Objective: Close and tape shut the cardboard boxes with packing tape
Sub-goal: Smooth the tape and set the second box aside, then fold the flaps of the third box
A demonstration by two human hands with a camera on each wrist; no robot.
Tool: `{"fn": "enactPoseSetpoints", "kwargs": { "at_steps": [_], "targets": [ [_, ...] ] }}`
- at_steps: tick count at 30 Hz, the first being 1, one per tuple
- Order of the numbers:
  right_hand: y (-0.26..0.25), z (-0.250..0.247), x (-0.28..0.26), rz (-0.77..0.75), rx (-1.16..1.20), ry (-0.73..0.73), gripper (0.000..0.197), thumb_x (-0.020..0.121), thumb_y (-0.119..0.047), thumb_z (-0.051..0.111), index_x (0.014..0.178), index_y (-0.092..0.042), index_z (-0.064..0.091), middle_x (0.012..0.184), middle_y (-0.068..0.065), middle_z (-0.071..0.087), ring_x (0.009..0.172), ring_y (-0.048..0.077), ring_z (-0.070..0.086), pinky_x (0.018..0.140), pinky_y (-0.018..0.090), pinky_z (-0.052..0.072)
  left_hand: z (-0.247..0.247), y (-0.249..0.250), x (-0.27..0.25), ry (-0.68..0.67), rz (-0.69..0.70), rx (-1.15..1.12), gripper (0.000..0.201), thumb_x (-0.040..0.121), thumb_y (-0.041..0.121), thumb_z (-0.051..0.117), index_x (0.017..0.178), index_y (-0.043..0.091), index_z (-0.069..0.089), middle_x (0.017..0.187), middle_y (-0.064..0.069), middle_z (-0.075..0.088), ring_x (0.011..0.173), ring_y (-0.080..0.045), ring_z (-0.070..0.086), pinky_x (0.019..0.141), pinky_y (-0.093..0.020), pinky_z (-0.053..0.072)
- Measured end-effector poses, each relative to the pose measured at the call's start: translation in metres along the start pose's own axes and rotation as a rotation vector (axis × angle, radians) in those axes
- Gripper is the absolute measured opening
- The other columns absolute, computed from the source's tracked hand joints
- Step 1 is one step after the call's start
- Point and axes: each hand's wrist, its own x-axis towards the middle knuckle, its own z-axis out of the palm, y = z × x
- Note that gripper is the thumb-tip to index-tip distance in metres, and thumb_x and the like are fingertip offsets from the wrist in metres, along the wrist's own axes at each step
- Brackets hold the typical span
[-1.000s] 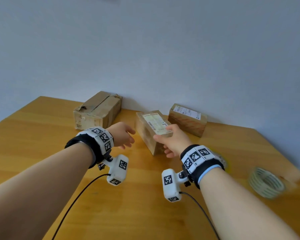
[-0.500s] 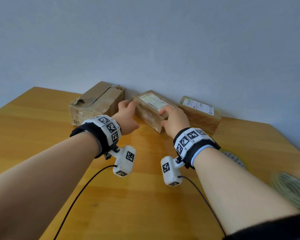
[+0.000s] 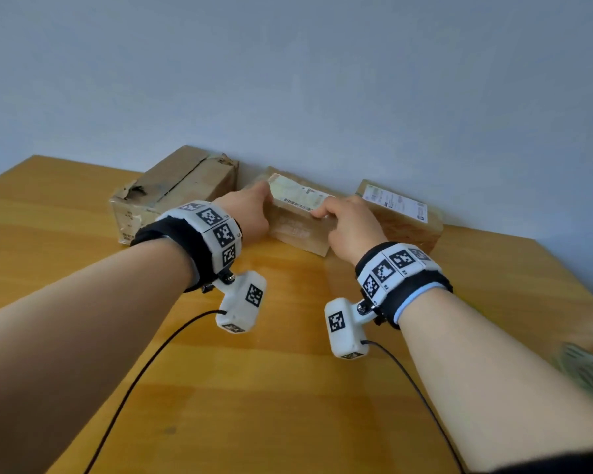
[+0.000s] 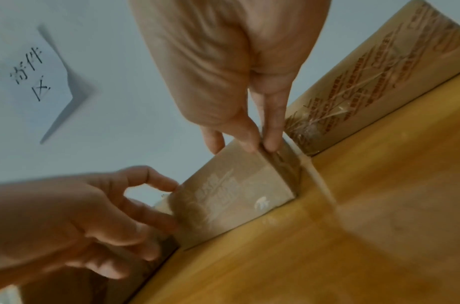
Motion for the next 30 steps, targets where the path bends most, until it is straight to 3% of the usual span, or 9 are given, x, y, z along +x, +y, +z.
{"fn": "enactPoseSetpoints", "kwargs": {
  "at_steps": [4,7,10,13,16,19,21,25,30],
  "targets": [
    [-0.003,0.0,0.008,0.008,-0.044,0.081,0.049,0.095,0.008,0.048,0.12,-0.028,0.07,0.13,0.009,0.049,0.088,0.021,0.056,0.081,0.028,0.045,-0.002,0.004,0.001,-0.017,0.01,0.02,0.049,0.091,0.008,0.046,0.138,0.022,0.043,0.118,-0.005,0.059,0.098,-0.025,0.06,0.082,-0.039,0.055],
    [-0.009,0.0,0.014,0.022,-0.147,0.057,0.04,0.099,-0.004,0.05,0.131,-0.021,0.066,0.128,0.009,0.064,0.104,0.026,0.064,0.084,0.031,0.051,0.006,-0.002,0.007,-0.159,0.029,-0.19,0.072,0.089,-0.001,0.041,0.152,0.031,0.026,0.138,-0.005,0.052,0.117,-0.028,0.058,0.094,-0.043,0.054],
    [-0.009,0.003,0.017,0.072,-0.14,-0.001,0.041,0.1,-0.009,0.049,0.14,-0.016,0.056,0.128,0.011,0.065,0.108,0.028,0.064,0.091,0.037,0.055,0.012,-0.003,0.007,-0.194,0.063,-0.244,0.081,0.088,-0.005,0.041,0.155,0.033,0.017,0.155,-0.005,0.039,0.133,-0.026,0.048,0.102,-0.044,0.05],
    [-0.012,0.007,0.015,0.097,-0.104,-0.013,0.049,0.101,-0.009,0.049,0.149,-0.017,0.047,0.132,0.011,0.062,0.107,0.027,0.064,0.084,0.033,0.053,0.01,0.001,0.002,-0.108,0.083,-0.152,0.075,0.089,-0.001,0.043,0.155,0.03,0.025,0.149,-0.005,0.045,0.122,-0.024,0.056,0.093,-0.037,0.054],
    [-0.018,0.014,0.013,0.089,0.009,0.023,0.046,0.102,-0.01,0.05,0.146,-0.021,0.05,0.131,0.008,0.064,0.108,0.026,0.066,0.086,0.036,0.056,-0.005,0.004,-0.003,0.104,0.08,-0.026,0.065,0.087,0.01,0.049,0.148,0.026,0.034,0.127,-0.008,0.059,0.104,-0.025,0.061,0.08,-0.037,0.057],
    [-0.026,0.017,0.009,0.099,0.177,0.018,0.04,0.101,-0.012,0.053,0.139,-0.022,0.056,0.129,0.005,0.066,0.105,0.024,0.069,0.091,0.043,0.059,-0.024,-0.006,-0.008,0.31,-0.057,0.241,0.069,0.074,0.028,0.058,0.138,0.021,0.033,0.134,-0.015,0.049,0.132,-0.036,0.036,0.105,-0.05,0.035],
    [-0.029,0.016,0.002,0.102,0.269,0.004,0.038,0.101,-0.012,0.054,0.138,-0.02,0.059,0.13,0.002,0.065,0.097,0.021,0.072,0.087,0.042,0.062,-0.034,-0.022,-0.016,0.306,-0.229,0.353,0.077,0.067,0.042,0.065,0.133,0.021,0.03,0.143,-0.022,0.032,0.135,-0.042,0.025,0.109,-0.058,0.023],
    [-0.034,0.011,-0.016,0.134,0.338,-0.053,0.032,0.102,-0.012,0.055,0.132,-0.019,0.063,0.106,0.0,0.07,0.08,0.017,0.074,0.078,0.038,0.064,-0.038,-0.061,-0.03,0.136,-0.487,0.284,0.116,0.063,0.06,0.077,0.151,0.025,0.009,0.159,-0.03,-0.001,0.143,-0.056,0.006,0.113,-0.068,0.011],
    [-0.048,0.008,-0.044,0.14,0.418,-0.156,0.032,0.102,-0.01,0.054,0.13,-0.019,0.065,0.096,0.005,0.072,0.082,0.023,0.076,0.077,0.042,0.065,-0.041,-0.065,-0.057,0.062,-0.514,0.187,0.132,0.056,0.064,0.077,0.155,0.029,-0.002,0.156,-0.025,0.016,0.141,-0.052,0.022,0.111,-0.066,0.025]
  ]
}}
